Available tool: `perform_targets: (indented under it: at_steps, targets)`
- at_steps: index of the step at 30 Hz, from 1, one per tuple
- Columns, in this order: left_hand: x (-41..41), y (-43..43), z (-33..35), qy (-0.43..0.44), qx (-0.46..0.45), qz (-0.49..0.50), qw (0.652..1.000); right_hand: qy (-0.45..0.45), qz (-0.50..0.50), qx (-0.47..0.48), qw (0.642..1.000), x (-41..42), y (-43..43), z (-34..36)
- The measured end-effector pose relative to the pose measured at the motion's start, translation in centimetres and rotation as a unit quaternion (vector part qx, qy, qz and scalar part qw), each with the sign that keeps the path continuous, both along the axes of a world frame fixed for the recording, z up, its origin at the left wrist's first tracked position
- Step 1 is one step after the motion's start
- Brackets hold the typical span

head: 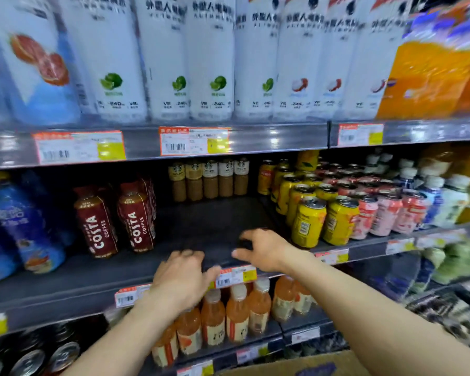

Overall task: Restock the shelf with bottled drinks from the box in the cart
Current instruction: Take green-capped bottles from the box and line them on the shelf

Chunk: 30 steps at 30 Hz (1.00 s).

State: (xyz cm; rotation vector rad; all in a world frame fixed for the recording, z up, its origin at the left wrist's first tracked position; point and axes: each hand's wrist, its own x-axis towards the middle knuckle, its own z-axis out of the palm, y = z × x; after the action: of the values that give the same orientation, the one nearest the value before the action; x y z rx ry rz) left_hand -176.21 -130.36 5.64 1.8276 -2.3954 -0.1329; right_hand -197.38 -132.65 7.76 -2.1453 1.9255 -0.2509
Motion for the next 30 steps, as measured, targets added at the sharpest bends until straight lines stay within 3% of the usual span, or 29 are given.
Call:
perform_targets:
  at_steps: [8, 21, 30]
  targets:
    - [0.6, 9.8, -2.5, 0.001, -0.067, -0.073, 0.995, 0.032, 0.011, -0.057, 0.998, 0.1, 11.6, -1.6]
    - [-3.5, 24.7, -12.9, 0.020, 0.135, -0.122, 0.983, 0.032, -0.078, 0.133, 0.988, -5.8, 29.7, -15.4]
    - [-11.3, 28.7, -21.9, 0.004, 0.296, -0.077, 0.952, 0.028, -0.112, 0.282, 0.952, -15.2, 34.5, -25.3]
